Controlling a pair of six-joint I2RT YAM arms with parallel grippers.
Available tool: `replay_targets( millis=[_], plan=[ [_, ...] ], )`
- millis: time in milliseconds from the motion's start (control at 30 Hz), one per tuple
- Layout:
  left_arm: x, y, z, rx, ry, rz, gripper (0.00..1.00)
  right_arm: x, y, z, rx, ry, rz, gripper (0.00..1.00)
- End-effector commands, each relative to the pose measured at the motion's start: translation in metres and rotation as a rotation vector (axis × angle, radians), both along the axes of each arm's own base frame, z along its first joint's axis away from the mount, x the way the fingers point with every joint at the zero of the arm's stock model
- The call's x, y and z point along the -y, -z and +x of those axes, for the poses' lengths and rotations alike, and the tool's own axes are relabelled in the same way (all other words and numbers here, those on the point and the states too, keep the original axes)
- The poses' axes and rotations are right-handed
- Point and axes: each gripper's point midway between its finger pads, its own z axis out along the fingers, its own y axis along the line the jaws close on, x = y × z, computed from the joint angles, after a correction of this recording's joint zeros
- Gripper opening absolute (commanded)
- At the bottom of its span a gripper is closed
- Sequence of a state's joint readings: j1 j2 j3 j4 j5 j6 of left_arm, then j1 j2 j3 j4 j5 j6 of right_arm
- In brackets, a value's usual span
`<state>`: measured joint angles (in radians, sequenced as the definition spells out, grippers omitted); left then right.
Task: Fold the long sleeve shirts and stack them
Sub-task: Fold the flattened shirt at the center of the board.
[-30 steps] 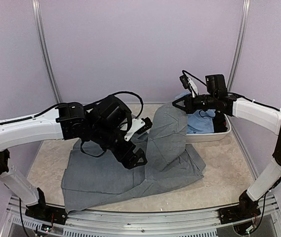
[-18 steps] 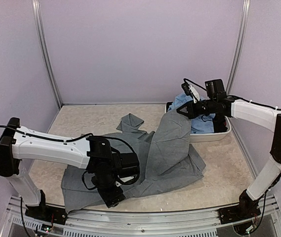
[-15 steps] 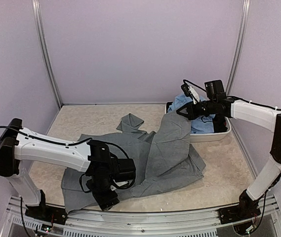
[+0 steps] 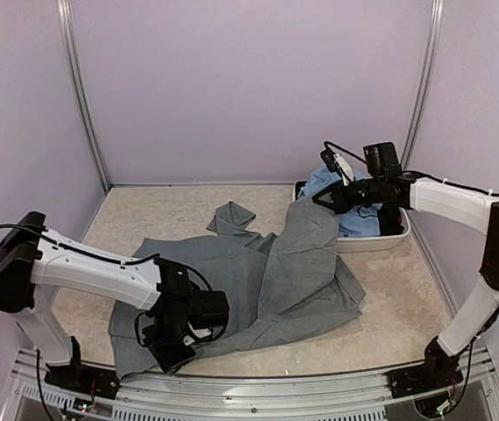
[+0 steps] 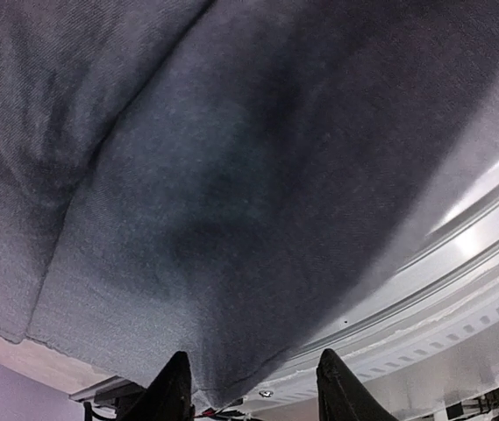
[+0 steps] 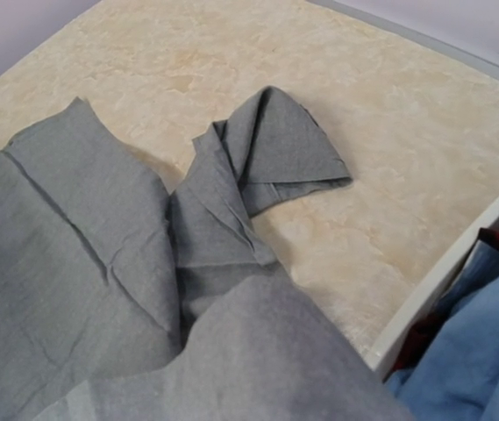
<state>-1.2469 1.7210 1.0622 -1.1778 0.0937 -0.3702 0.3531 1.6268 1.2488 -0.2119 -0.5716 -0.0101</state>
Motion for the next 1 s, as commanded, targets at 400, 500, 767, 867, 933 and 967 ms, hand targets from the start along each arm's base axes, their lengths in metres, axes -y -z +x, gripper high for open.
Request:
replay_targets(
  millis=[400, 500, 767, 867, 933, 967],
  plan=[
    [-0.003, -0.005, 0.016, 0.063, -0.023, -0.014, 0.03, 0.001, -0.014, -0.006, 0.027, -0.023, 0.016, 0.0],
    [-0.002, -0.01, 0.02, 0.08, -0.028, -0.014, 0.0, 0.005, -0.015, -0.006, 0.029, -0.007, 0.002, 0.0],
    [0.001, -0.032, 0.043, 0.178, -0.016, 0.048, 0.0, 0.023, -0.033, -0.016, 0.072, 0.059, -0.06, 0.0],
    [0.005, -0.034, 0.049, 0.181, -0.007, 0.055, 0.0, 0.027, -0.043, -0.016, 0.093, 0.074, -0.073, 0.0],
    [0.008, -0.034, 0.053, 0.179, -0.007, 0.061, 0.0, 0.029, -0.052, -0.017, 0.113, 0.081, -0.077, 0.0],
    [0.009, -0.034, 0.056, 0.176, -0.01, 0.062, 0.0, 0.029, -0.056, -0.016, 0.122, 0.084, -0.078, 0.0]
  ],
)
